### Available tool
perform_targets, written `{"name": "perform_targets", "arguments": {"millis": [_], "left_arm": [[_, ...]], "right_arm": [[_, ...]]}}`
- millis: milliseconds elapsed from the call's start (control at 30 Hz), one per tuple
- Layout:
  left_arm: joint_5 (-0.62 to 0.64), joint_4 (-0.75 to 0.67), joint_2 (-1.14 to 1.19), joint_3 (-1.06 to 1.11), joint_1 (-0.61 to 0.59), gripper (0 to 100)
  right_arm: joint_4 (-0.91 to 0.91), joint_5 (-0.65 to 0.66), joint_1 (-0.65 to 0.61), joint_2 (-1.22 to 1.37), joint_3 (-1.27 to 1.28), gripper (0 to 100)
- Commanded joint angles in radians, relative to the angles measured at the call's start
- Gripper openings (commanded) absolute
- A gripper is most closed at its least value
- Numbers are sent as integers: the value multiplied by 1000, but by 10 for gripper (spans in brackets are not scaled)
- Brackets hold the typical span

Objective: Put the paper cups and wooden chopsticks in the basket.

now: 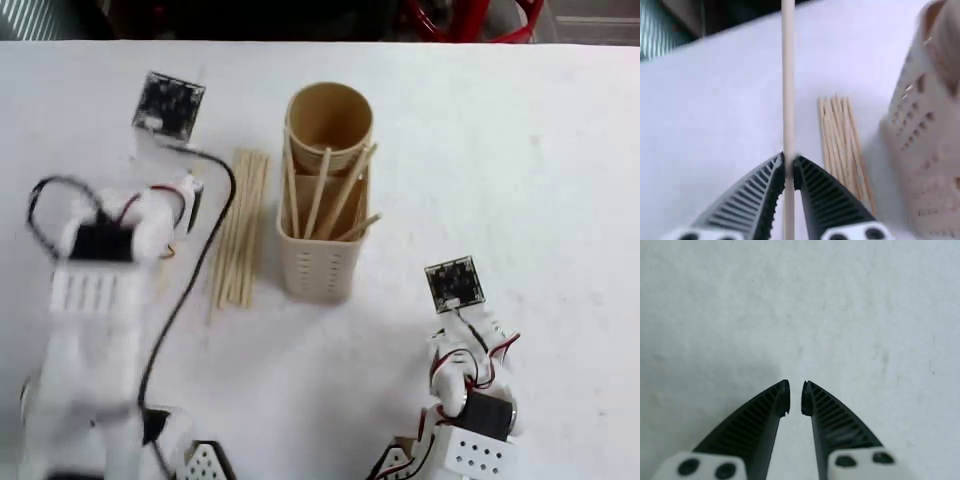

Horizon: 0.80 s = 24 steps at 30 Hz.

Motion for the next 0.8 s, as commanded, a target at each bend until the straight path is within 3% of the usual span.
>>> {"name": "perform_targets", "arguments": {"millis": [0, 167, 433, 500, 767], "left_arm": [[15, 11, -269, -26, 131, 23], [9, -54, -364, -91, 309, 23], [-41, -288, -355, -115, 479, 23], [-95, -324, -326, -117, 507, 23], [-87, -347, -91, -249, 628, 27]], "right_arm": [[4, 5, 4, -5, 9, 57], [4, 5, 4, -5, 9, 57], [4, 5, 4, -5, 9, 57], [4, 5, 4, -5, 9, 57], [4, 5, 4, -5, 9, 57]]}}
